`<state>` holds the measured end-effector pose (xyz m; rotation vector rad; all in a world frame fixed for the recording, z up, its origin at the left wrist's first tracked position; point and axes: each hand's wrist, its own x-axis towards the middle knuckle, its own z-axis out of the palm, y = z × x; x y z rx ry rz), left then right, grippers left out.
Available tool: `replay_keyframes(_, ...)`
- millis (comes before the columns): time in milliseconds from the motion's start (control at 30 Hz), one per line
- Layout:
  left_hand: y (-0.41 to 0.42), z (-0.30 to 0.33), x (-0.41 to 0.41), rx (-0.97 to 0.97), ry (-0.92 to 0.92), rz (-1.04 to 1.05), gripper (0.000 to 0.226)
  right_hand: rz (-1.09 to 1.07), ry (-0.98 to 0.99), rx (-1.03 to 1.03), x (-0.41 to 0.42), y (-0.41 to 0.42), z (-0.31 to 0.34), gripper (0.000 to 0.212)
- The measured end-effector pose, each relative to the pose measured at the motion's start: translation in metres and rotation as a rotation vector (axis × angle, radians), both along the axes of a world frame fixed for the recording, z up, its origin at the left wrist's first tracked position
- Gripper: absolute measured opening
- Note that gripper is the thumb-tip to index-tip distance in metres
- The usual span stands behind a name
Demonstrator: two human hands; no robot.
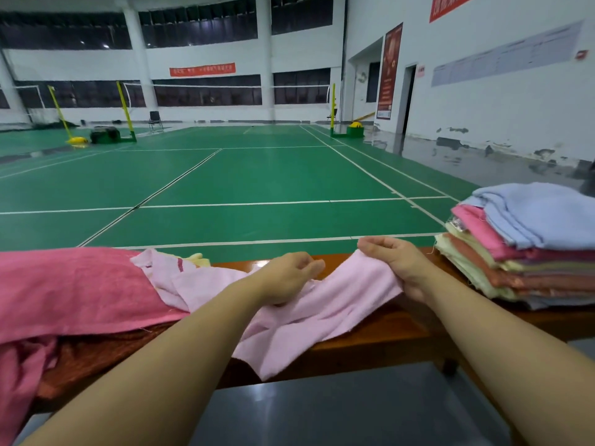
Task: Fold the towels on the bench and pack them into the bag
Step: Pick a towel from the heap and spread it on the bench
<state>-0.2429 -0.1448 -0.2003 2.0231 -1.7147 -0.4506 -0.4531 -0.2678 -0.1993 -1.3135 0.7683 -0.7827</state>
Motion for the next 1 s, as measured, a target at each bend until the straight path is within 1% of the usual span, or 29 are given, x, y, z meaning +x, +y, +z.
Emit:
replay_keyframes(33, 0.000, 0.000, 0.000, 0.039, -0.054, -0.013, 0.035, 0.001, 0.038, -0.037, -0.001, -0.001, -0.001, 0.035)
replay_keyframes(100, -0.001, -0.001, 0.000, 0.077, -0.218, -0.011, 0.044, -0.005, 0.153, -0.154, -0.006, -0.004, -0.005, 0.029)
replay_keyframes(167, -0.003, -0.001, -0.002, -0.012, -0.342, 0.078, 0.053, -0.025, 0.290, -0.259, -0.012, -0.008, -0.008, 0.026)
replay_keyframes(200, -0.005, -0.001, -0.002, -0.074, -0.369, 0.138, 0.053, -0.051, 0.350, -0.292, -0.015, -0.010, -0.010, 0.024)
replay_keyframes(233, -0.006, 0.000, 0.000, -0.118, -0.366, 0.201, 0.052, -0.102, 0.403, -0.313, -0.018, -0.014, -0.013, 0.023)
replay_keyframes(267, -0.009, -0.001, 0.005, -0.136, -0.325, 0.267, 0.050, -0.186, 0.456, -0.328, -0.021, -0.019, -0.016, 0.022)
replay_keyframes(333, -0.010, -0.005, 0.018, -0.123, -0.210, 0.370, 0.048, -0.433, 0.561, -0.350, -0.029, -0.031, -0.020, 0.023)
replay_keyframes(400, -0.008, -0.013, 0.032, -0.083, -0.186, 0.397, 0.047, -0.641, 0.711, -0.413, -0.034, -0.039, -0.022, 0.022)
replay_keyframes(467, -0.004, -0.021, 0.043, -0.062, -0.204, 0.394, 0.046, -0.734, 0.876, -0.554, -0.032, -0.043, -0.025, 0.025)
replay_keyframes(500, -0.003, -0.025, 0.047, -0.053, -0.206, 0.396, 0.047, -0.731, 0.905, -0.620, -0.028, -0.042, -0.025, 0.027)
replay_keyframes(533, -0.001, -0.028, 0.050, -0.043, -0.205, 0.392, 0.048, -0.684, 0.878, -0.669, -0.022, -0.038, -0.024, 0.028)
replay_keyframes(600, 0.002, -0.032, 0.054, -0.059, -0.192, 0.357, 0.045, -0.485, 0.687, -0.731, -0.005, -0.021, -0.019, 0.022)
replay_keyframes(667, 0.007, -0.030, 0.054, -0.166, -0.137, 0.301, 0.028, -0.189, 0.470, -0.687, 0.013, 0.008, -0.012, 0.017)
replay_keyframes(700, 0.010, -0.028, 0.053, -0.245, -0.102, 0.263, 0.017, -0.021, 0.408, -0.653, 0.022, 0.025, -0.009, 0.019)
replay_keyframes(733, 0.015, -0.025, 0.052, -0.309, -0.079, 0.212, 0.014, 0.130, 0.384, -0.632, 0.029, 0.040, -0.008, 0.023)
replay_keyframes(767, 0.019, -0.023, 0.050, -0.333, -0.058, 0.161, 0.020, 0.246, 0.395, -0.632, 0.036, 0.053, -0.009, 0.025)
replay_keyframes(833, 0.029, -0.022, 0.049, -0.282, -0.001, 0.096, 0.025, 0.352, 0.458, -0.659, 0.045, 0.067, -0.014, 0.026)
replay_keyframes(900, 0.037, -0.023, 0.052, -0.205, 0.012, 0.074, 0.023, 0.360, 0.465, -0.691, 0.052, 0.072, -0.018, 0.026)
replay_keyframes(933, 0.041, -0.023, 0.055, -0.188, 0.015, 0.068, 0.020, 0.356, 0.485, -0.745, 0.055, 0.074, -0.019, 0.030)
replay_keyframes(1000, 0.049, -0.020, 0.062, -0.191, 0.027, 0.057, 0.017, 0.348, 0.663, -0.918, 0.062, 0.077, -0.020, 0.047)
